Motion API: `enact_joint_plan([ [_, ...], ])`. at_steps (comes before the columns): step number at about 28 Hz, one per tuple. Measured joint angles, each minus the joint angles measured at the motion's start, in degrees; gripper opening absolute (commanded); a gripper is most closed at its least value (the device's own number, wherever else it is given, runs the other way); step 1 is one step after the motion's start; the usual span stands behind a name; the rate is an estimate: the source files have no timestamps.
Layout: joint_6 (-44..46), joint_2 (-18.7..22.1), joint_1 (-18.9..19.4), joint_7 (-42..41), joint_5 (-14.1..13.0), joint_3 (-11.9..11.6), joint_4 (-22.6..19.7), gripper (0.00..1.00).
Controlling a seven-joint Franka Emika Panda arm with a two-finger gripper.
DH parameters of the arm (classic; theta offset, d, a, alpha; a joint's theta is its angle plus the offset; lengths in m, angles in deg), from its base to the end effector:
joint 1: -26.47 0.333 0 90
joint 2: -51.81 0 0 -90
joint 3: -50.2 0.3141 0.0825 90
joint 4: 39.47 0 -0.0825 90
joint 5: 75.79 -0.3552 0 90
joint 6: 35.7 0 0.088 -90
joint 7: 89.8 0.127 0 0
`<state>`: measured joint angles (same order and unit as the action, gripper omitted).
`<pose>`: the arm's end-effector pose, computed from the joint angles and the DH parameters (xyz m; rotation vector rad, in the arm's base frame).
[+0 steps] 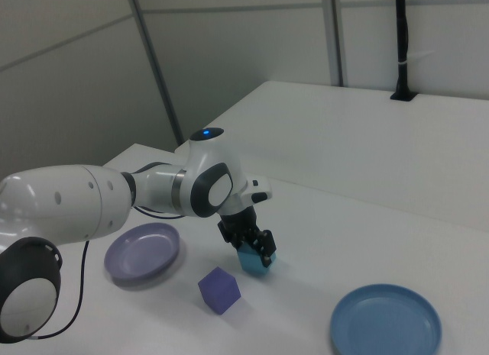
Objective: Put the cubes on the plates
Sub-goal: 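Close the gripper on the light-blue cube and lift it, then carry the light-blue cube over the blue plate and lower it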
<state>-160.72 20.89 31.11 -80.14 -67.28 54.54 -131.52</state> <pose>0.6618 0.0901 0.3133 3.0620 0.0914 0.0786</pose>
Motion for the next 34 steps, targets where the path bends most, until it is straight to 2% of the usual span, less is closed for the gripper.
enact_joint_plan([
  [6,-0.3,0.3,-0.2,1.5,0.2,-0.7,0.8,0.35],
  [10,0.8,2.7,-1.8,3.3,0.2,-1.4,2.1,0.35],
  [15,4.3,8.5,-8.2,3.0,0.2,-1.8,2.5,0.36],
  [19,5.1,10.1,-13.6,0.4,0.2,-1.8,2.3,0.36],
  [24,5.1,9.0,-19.5,-10.2,0.2,-1.8,1.1,0.36],
  [30,5.0,5.6,-23.7,-20.0,0.2,-1.8,0.7,0.36],
  [34,4.9,4.1,-25.9,-24.6,0.2,-1.8,0.7,0.4],
])
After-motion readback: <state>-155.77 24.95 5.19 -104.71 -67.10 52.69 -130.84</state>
